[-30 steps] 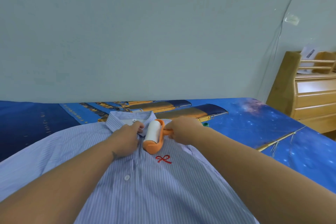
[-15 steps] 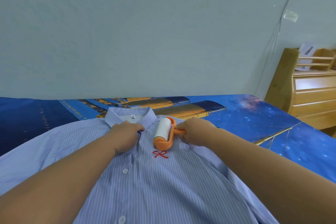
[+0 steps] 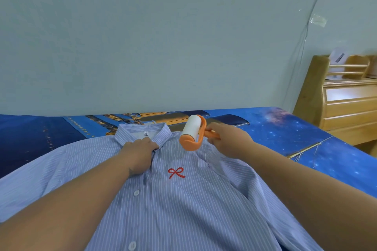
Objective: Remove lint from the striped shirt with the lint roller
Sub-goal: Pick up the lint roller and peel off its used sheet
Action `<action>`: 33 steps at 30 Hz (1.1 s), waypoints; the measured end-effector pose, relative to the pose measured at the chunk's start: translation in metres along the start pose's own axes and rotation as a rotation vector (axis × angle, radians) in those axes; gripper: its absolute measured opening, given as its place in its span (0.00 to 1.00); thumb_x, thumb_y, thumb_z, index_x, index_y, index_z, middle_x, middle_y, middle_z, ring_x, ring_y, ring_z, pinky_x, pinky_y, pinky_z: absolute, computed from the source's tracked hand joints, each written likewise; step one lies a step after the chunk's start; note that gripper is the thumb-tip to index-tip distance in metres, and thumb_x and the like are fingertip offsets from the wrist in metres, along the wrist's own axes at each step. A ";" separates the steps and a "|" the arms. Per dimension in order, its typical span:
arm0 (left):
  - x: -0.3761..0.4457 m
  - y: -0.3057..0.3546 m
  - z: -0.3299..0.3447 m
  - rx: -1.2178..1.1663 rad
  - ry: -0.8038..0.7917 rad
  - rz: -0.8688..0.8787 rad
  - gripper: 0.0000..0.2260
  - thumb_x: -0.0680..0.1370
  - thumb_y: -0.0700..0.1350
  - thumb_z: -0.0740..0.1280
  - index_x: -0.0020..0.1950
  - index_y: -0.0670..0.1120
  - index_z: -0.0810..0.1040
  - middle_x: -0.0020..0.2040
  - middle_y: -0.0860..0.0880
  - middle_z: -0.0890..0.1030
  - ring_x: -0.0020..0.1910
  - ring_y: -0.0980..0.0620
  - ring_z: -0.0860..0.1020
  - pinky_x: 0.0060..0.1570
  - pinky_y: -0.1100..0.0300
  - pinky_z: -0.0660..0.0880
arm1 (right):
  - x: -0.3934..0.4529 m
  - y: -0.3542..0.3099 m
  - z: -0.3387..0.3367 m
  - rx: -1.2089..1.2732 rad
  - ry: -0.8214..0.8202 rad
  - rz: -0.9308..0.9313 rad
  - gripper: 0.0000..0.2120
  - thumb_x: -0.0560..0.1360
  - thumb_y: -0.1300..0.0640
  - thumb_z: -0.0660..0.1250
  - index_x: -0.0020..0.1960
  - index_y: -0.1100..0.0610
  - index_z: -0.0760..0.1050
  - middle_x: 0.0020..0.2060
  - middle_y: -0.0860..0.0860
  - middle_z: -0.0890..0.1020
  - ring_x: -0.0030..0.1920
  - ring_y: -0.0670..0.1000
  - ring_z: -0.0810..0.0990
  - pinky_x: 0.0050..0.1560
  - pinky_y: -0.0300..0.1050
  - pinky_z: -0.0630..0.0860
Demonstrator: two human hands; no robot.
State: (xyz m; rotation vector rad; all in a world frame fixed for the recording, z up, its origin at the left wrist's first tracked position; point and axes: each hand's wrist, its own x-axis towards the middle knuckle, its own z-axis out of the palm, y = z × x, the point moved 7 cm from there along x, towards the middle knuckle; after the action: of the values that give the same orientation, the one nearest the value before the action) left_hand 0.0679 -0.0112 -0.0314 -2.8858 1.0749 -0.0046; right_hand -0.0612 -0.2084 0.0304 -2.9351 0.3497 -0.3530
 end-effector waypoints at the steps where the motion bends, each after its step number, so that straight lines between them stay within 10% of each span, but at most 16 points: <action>1: -0.001 0.001 -0.001 -0.008 -0.004 -0.004 0.19 0.80 0.44 0.56 0.71 0.56 0.65 0.67 0.49 0.70 0.65 0.47 0.70 0.62 0.48 0.66 | -0.001 0.003 -0.004 0.014 0.012 0.011 0.10 0.79 0.49 0.60 0.60 0.45 0.69 0.48 0.46 0.78 0.42 0.51 0.76 0.35 0.43 0.68; 13: -0.046 0.035 -0.111 -0.924 0.706 0.195 0.17 0.72 0.52 0.72 0.60 0.53 0.73 0.56 0.55 0.74 0.52 0.64 0.72 0.50 0.71 0.68 | -0.021 -0.026 -0.016 1.183 -0.219 0.102 0.13 0.82 0.52 0.56 0.57 0.53 0.77 0.39 0.55 0.82 0.34 0.53 0.80 0.34 0.47 0.76; 28: -0.106 0.045 -0.163 -0.847 0.885 0.313 0.16 0.74 0.49 0.71 0.60 0.53 0.74 0.55 0.58 0.74 0.54 0.56 0.73 0.52 0.63 0.71 | -0.055 -0.084 -0.025 1.331 -0.438 -0.057 0.21 0.76 0.46 0.59 0.61 0.59 0.76 0.40 0.56 0.80 0.36 0.54 0.79 0.36 0.48 0.76; 33: -0.113 0.039 -0.163 -0.828 0.851 0.322 0.13 0.76 0.48 0.67 0.60 0.52 0.75 0.54 0.59 0.76 0.52 0.63 0.74 0.48 0.78 0.65 | -0.063 -0.089 -0.026 1.299 -0.450 -0.067 0.19 0.79 0.48 0.58 0.61 0.59 0.76 0.40 0.56 0.80 0.36 0.53 0.79 0.36 0.47 0.76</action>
State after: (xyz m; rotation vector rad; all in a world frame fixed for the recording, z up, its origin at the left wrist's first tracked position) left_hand -0.0468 0.0236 0.1312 -3.4084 2.0682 -1.1058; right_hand -0.1088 -0.1110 0.0591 -1.6607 -0.0629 0.0901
